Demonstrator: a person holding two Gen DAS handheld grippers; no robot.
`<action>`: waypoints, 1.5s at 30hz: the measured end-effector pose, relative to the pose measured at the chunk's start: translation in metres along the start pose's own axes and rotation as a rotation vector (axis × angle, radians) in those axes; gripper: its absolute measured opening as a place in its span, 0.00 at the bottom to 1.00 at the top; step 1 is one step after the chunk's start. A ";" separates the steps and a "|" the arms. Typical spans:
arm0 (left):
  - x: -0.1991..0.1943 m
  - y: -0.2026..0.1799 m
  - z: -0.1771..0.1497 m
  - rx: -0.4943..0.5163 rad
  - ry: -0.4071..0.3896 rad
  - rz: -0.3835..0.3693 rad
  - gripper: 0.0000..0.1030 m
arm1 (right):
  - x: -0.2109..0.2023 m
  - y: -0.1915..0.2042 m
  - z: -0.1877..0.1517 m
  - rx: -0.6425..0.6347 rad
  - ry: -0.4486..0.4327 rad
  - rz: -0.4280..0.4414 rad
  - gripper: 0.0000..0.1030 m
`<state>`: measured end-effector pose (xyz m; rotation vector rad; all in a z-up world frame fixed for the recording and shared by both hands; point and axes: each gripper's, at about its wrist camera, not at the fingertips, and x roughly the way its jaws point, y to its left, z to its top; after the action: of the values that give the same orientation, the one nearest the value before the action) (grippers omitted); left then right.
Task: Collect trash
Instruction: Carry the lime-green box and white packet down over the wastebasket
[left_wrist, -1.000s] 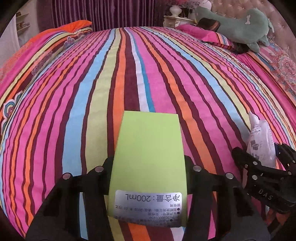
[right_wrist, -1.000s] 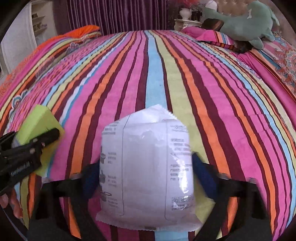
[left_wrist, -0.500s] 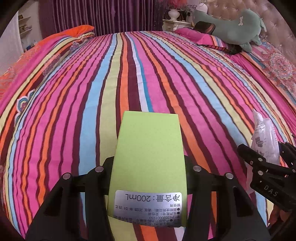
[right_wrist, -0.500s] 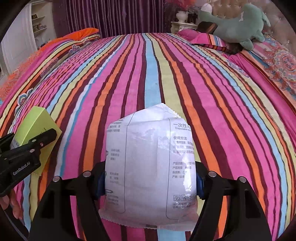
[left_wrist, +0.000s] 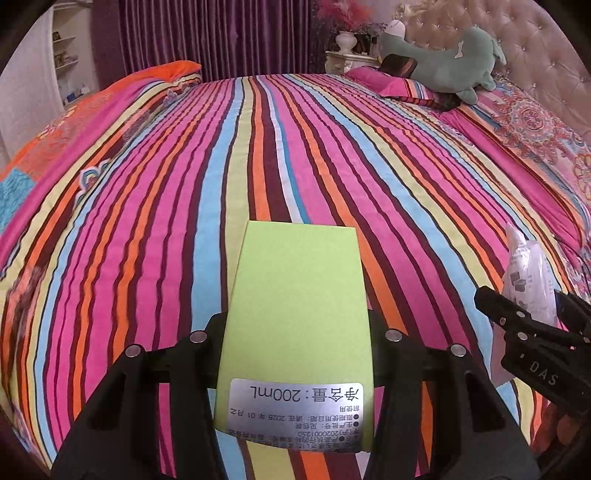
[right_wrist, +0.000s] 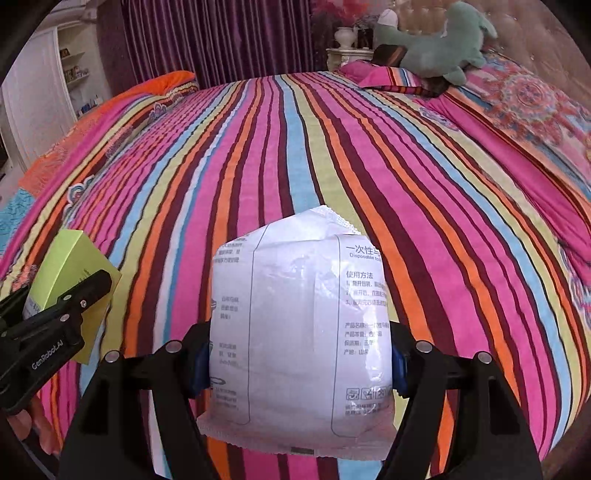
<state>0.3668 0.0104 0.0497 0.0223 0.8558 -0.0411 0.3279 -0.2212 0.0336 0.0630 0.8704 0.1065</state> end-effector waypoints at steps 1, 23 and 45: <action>-0.005 -0.001 -0.005 0.003 -0.002 0.002 0.47 | -0.004 -0.001 -0.004 0.003 -0.002 0.002 0.66; -0.118 -0.017 -0.160 0.039 -0.005 -0.009 0.47 | -0.116 0.000 -0.130 0.059 -0.064 0.086 0.66; -0.152 -0.029 -0.294 0.052 0.137 -0.047 0.47 | -0.148 0.013 -0.235 0.103 0.075 0.084 0.66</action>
<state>0.0444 -0.0038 -0.0284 0.0541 0.9921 -0.1068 0.0524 -0.2227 -0.0037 0.1935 0.9477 0.1433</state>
